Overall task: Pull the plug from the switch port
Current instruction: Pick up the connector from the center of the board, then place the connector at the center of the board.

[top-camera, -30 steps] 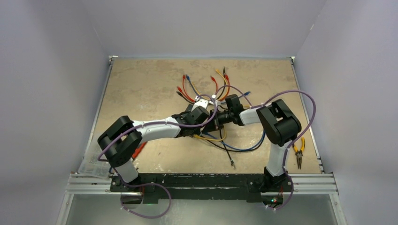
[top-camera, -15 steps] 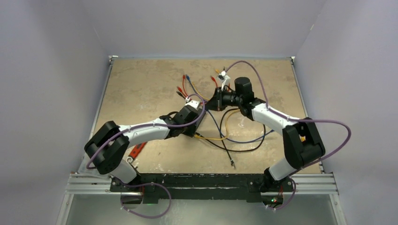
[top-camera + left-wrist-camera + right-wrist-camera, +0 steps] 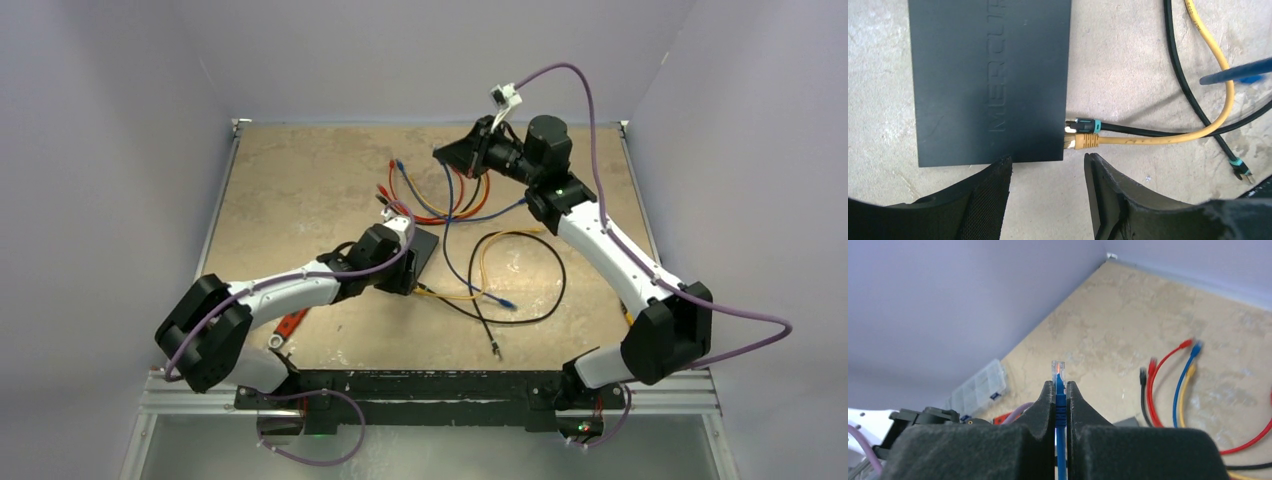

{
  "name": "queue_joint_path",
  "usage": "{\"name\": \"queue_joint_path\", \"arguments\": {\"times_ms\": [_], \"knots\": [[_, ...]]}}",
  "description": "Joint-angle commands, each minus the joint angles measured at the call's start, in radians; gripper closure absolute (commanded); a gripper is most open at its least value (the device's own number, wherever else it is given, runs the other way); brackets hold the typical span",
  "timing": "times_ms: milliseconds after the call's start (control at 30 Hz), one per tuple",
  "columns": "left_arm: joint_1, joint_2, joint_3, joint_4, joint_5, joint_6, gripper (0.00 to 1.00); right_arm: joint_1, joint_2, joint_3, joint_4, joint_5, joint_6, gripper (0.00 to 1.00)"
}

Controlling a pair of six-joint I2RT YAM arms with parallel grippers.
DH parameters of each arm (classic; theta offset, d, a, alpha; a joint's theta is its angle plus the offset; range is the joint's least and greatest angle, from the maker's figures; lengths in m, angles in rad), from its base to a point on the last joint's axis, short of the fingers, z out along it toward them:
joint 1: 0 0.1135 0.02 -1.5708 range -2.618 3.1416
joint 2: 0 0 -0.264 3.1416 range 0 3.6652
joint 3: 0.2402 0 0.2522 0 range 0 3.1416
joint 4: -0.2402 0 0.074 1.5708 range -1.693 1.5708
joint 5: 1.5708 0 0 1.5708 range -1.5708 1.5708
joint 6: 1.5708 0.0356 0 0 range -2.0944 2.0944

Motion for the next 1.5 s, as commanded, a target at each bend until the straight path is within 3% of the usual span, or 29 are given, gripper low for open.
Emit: {"name": "queue_joint_path", "arguments": {"times_ms": [0, 600, 1133, 1467], "knots": [[0.071, -0.083, -0.063, 0.122, 0.132, -0.041, 0.44, -0.003, 0.004, 0.131, -0.048, 0.084, -0.032, 1.00], [0.291, -0.281, -0.224, 0.305, 0.329, -0.136, 0.31, -0.004, 0.151, 0.602, -0.206, 0.200, -0.105, 1.00], [0.314, -0.327, -0.252, 0.280, 0.322, -0.122, 0.26, -0.056, 0.366, 0.952, -0.287, 0.242, -0.155, 1.00], [0.315, -0.310, -0.241, 0.268, 0.335, -0.116, 0.26, -0.151, 0.593, 1.126, -0.294, 0.160, -0.126, 1.00]]}}
